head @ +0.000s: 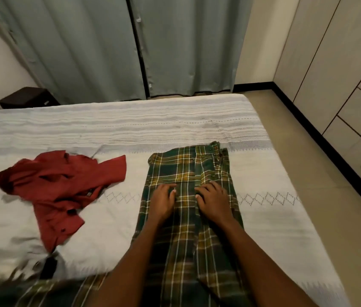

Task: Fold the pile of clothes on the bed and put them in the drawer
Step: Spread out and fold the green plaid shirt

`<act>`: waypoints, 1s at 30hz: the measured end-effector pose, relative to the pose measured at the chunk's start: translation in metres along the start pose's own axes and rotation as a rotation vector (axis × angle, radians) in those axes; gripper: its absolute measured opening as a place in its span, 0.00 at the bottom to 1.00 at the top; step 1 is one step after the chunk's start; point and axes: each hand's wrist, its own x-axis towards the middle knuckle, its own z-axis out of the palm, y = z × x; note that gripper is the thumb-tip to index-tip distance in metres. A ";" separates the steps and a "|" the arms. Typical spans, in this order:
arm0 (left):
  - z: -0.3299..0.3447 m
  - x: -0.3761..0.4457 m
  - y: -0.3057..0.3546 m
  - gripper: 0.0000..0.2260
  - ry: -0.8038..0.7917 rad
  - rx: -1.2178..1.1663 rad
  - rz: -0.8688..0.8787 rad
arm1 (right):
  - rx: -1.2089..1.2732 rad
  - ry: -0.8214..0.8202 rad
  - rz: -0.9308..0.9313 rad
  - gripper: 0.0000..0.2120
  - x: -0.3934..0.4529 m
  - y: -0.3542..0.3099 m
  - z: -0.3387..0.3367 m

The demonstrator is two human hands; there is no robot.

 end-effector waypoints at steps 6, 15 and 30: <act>-0.057 -0.108 -0.032 0.09 0.042 -0.032 -0.126 | 0.000 -0.078 -0.060 0.17 -0.080 -0.053 0.015; -0.105 -0.173 -0.059 0.18 -0.054 0.043 -0.280 | 0.008 -0.218 -0.045 0.17 -0.106 -0.113 0.034; -0.081 -0.098 -0.065 0.17 -0.049 0.104 -0.568 | 0.108 -0.132 0.204 0.24 0.089 -0.161 0.063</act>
